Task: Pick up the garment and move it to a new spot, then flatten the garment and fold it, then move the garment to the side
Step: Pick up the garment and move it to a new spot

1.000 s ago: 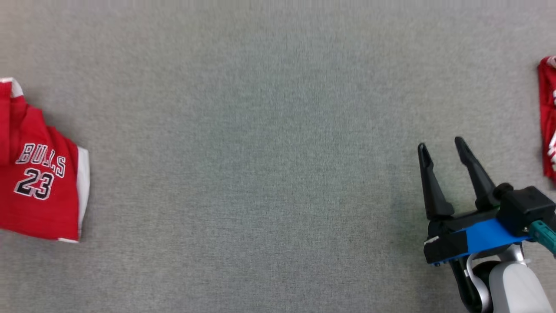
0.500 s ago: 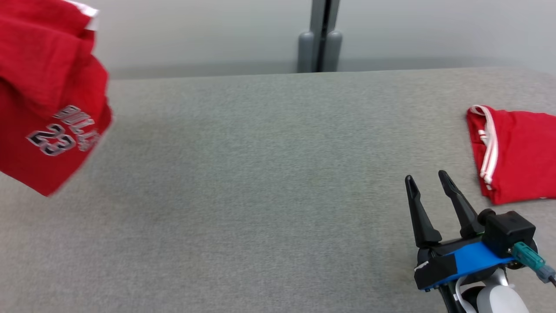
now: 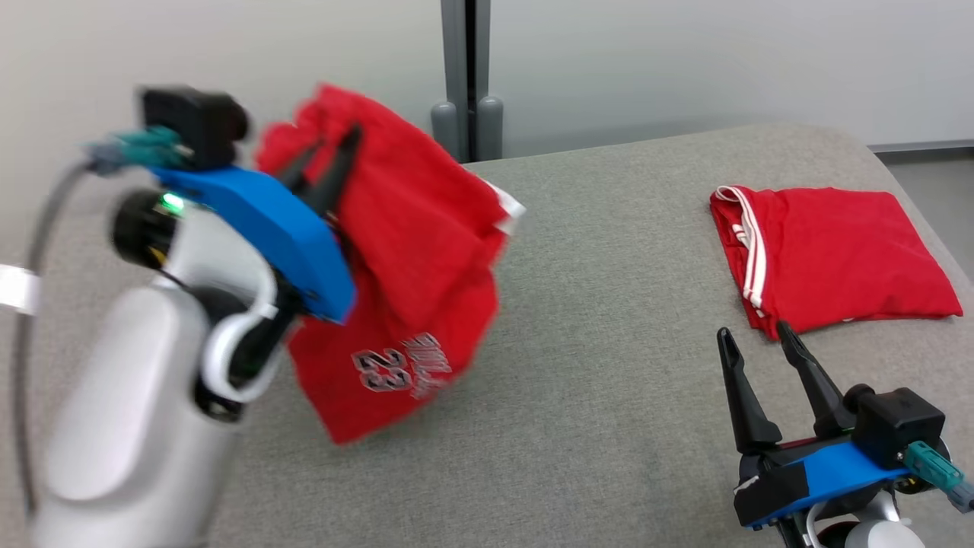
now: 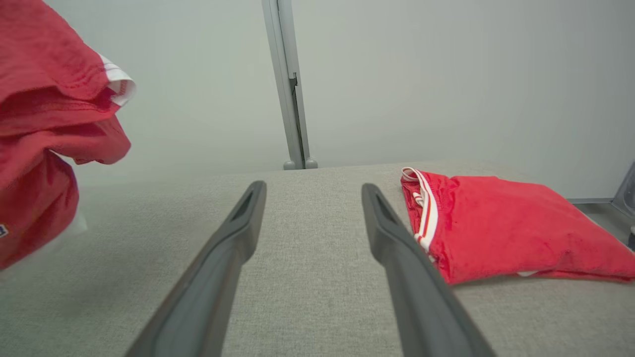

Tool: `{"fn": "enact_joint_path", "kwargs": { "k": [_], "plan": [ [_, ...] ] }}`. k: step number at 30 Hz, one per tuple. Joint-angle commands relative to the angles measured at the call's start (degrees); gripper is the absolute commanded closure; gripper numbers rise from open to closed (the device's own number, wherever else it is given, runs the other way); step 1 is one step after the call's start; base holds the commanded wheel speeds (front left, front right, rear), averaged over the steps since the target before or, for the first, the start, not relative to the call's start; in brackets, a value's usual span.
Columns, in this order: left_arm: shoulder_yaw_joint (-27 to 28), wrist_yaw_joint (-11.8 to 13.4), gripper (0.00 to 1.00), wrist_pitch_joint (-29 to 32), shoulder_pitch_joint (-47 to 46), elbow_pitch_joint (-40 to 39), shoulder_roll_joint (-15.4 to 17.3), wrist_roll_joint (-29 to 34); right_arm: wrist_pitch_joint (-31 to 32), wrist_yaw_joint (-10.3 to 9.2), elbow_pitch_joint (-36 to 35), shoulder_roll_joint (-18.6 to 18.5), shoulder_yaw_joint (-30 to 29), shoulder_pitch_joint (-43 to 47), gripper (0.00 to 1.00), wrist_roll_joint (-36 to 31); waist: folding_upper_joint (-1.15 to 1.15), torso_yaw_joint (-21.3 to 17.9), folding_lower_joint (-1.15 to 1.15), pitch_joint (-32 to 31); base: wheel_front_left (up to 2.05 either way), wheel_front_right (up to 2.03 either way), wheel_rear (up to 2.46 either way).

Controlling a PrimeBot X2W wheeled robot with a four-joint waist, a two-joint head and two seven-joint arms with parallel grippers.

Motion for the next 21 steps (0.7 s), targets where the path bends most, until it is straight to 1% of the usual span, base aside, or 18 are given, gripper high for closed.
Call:
{"fn": "enact_joint_path", "kwargs": {
  "k": [1, 4, 7, 11, 12, 13, 14, 18, 21],
  "plan": [
    [-1.0, -0.6, 1.00, -1.0, 1.4, 1.5, -1.4, 0.0, 0.1, 0.01, -0.3, 0.0, -0.1, 0.8, 0.00, 0.5, 0.00, -0.6, 0.01, 0.4, 0.00, 0.00, 0.00],
    [-3.8, -1.3, 1.00, -3.9, 3.0, 6.8, -4.8, 0.7, 0.0, 0.01, -0.7, 0.1, -0.1, 0.7, 0.00, 0.5, 0.00, -1.4, 0.01, 1.1, 0.00, 0.00, 0.00],
    [-5.8, -1.5, 1.00, -7.4, 4.0, 13.2, -7.9, 1.7, -0.1, 0.01, -0.8, 0.0, 0.0, 0.2, 0.00, 0.6, 0.00, -2.0, 0.01, 1.8, 0.00, 0.00, 0.00],
    [-7.7, -1.4, 1.00, -11.7, 5.0, 21.7, -10.9, 3.1, -0.3, 0.01, -0.5, 0.1, 0.3, -0.2, 0.00, 0.8, 0.00, -2.3, 0.01, 2.3, 0.00, 0.00, 0.00],
    [-8.2, -1.3, 0.79, -12.4, 5.1, 23.7, -11.4, 3.7, -0.3, 0.01, -0.4, 0.1, 0.5, -0.2, 0.00, 0.9, 0.00, -2.3, 0.01, 2.3, 0.00, 0.00, 0.00],
    [-8.8, -1.4, 0.50, -12.7, 5.3, 25.5, -11.9, 3.8, -0.3, 0.01, -0.4, 0.1, 0.4, -0.3, 0.00, 1.0, 0.00, -2.2, 0.01, 2.4, 0.00, 0.00, 0.00],
    [-9.0, -1.5, 0.00, -13.1, 5.5, 26.9, -12.4, 3.5, -0.4, 0.01, -0.3, 0.1, 0.4, -0.4, 0.00, 1.1, 0.00, -2.1, 0.01, 2.5, 0.00, 0.00, 0.00],
    [-8.8, -1.8, 0.00, -16.0, 5.8, 30.0, -14.1, 2.5, -0.6, 0.01, -0.3, 0.0, -0.3, -0.7, 0.00, 0.9, 0.00, -0.7, 0.01, 2.5, 0.00, 0.00, 0.00],
    [-7.4, -2.1, 0.00, -19.7, 6.8, 29.8, -14.8, 0.8, -0.6, 0.01, -0.4, 0.1, -0.4, -0.7, 0.00, 0.6, 0.00, 0.8, 0.01, 2.1, 0.00, 0.00, 0.00]
  ]
}}
